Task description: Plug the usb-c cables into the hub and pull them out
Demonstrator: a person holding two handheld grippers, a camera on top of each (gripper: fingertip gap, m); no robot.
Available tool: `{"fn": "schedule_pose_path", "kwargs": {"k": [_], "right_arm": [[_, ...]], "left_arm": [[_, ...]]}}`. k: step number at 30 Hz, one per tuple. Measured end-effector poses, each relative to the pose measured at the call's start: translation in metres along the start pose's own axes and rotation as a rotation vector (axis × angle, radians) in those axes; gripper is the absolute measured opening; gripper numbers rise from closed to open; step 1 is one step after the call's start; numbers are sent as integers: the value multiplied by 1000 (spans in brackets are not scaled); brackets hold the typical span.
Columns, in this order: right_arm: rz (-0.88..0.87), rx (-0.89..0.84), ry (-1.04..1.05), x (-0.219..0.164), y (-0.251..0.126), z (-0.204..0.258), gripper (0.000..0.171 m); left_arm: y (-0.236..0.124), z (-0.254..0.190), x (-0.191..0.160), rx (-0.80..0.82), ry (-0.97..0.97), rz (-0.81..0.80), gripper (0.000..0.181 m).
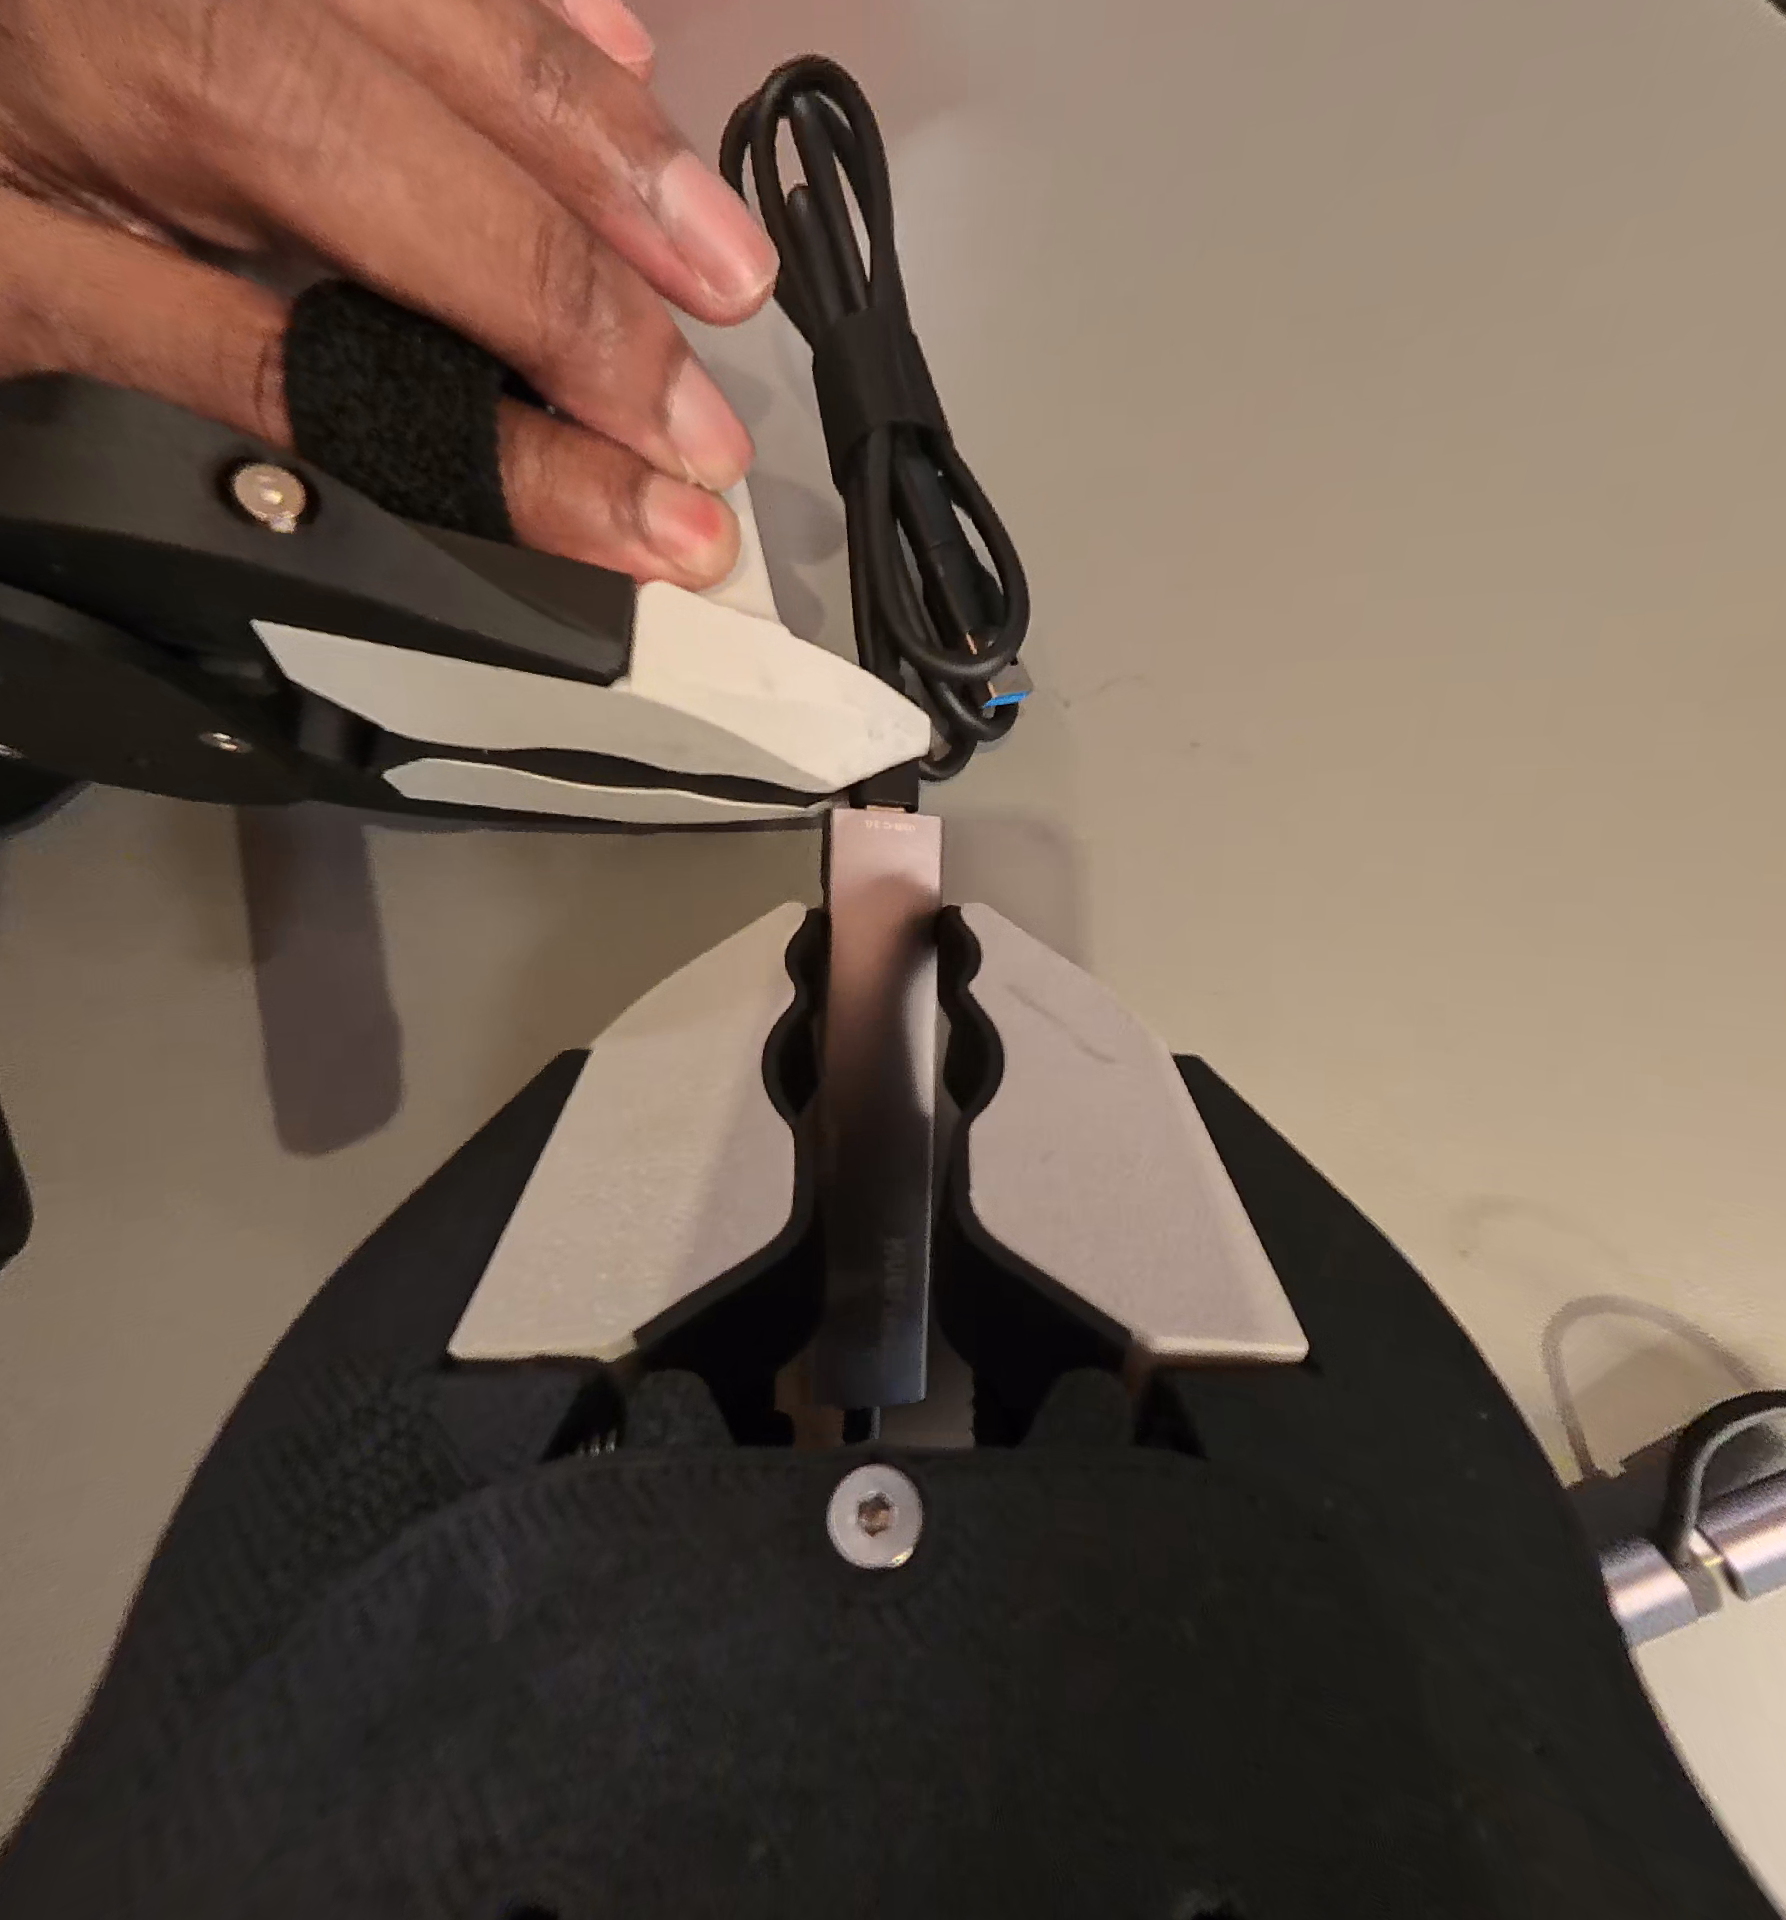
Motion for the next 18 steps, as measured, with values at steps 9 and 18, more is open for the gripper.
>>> {"fn": "schedule_pose_path", "kwargs": {"k": [9, 18], "right_arm": [[0, -32, -30, 0, -1, -3, 23], [69, -143, -162, -2, 1, -2, 21]], "left_arm": [[2, 1, -8, 16, -94, -57, 7], [-1, 3, -10, 17, -96, -77, 7]]}}
Point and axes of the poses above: each gripper's, where its closed fingertips meet, y out along the fingers, x out of its top, z = x × y across the jaws, the point moved 4 cm from there along -y, back along the fingers, and after that the axes turned 2 degrees about -x, right-handed, at the moved point
